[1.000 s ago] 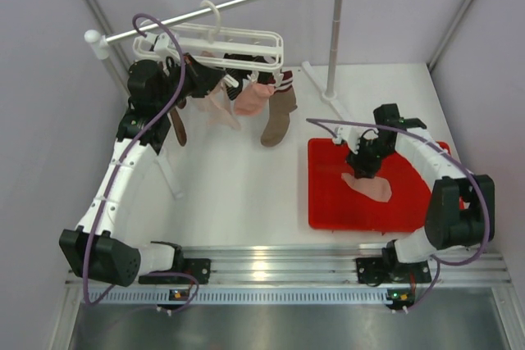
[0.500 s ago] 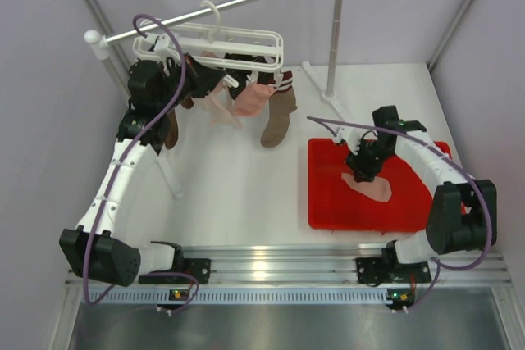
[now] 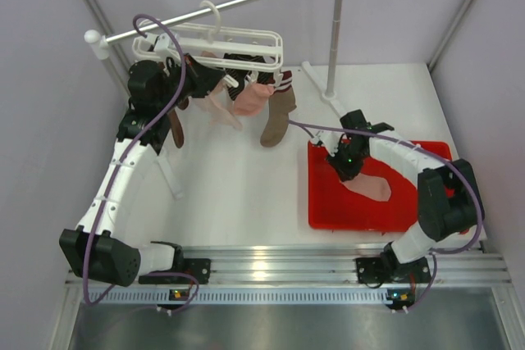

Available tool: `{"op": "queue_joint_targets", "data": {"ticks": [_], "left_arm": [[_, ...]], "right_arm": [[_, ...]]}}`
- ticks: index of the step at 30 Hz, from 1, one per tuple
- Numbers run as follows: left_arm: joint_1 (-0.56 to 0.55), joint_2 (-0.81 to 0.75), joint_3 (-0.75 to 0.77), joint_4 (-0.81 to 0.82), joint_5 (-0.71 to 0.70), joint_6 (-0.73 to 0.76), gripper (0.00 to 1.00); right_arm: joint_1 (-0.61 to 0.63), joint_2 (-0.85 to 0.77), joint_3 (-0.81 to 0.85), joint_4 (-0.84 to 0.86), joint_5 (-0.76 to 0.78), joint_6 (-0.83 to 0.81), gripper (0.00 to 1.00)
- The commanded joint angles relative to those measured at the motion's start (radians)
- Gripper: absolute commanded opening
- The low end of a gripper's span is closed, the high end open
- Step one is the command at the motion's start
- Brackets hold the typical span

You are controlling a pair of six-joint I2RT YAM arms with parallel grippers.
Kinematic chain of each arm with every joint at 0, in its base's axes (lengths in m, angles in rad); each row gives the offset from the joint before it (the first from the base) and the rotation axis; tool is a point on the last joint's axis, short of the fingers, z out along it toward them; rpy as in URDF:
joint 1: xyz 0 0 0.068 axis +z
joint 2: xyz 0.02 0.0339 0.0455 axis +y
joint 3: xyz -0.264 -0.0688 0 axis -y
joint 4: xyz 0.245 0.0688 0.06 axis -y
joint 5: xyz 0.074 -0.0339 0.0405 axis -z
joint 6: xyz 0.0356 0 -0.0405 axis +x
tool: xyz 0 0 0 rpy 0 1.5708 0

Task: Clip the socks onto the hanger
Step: Pick up the sock from the bin.

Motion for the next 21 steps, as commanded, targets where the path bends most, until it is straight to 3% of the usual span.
{"op": "queue_joint_targets", "data": {"ticks": [1,2,4,10,16,17,21], "left_arm": [[0.002,-0.021,0.001,-0.022,0.006,0.015,0.00],[0.002,-0.022,0.001,-0.022,0.008,0.015,0.00],[0.002,-0.019,0.001,-0.023,0.008,0.015,0.00],[0.002,-0.019,-0.004,-0.017,0.009,0.012,0.00],[0.002,-0.021,-0.007,-0.011,0.012,0.007,0.00],[0.002,-0.024,-0.007,-0.009,0.012,0.006,0.00],[0.002,-0.024,-0.010,-0.009,0.014,0.005,0.00]], "right_arm": [[0.007,0.004,0.006,0.059,0.078,0.045,0.19],[0.005,-0.003,0.016,0.053,0.073,0.045,0.09],[0.004,-0.020,0.032,0.047,0.058,0.048,0.00],[-0.039,-0.091,0.150,-0.056,-0.092,0.067,0.00],[-0.269,-0.063,0.271,-0.269,-0.521,0.028,0.00],[-0.304,-0.043,0.300,-0.306,-0.649,-0.019,0.00],[-0.444,0.004,0.378,-0.491,-0.899,-0.154,0.00]]}}
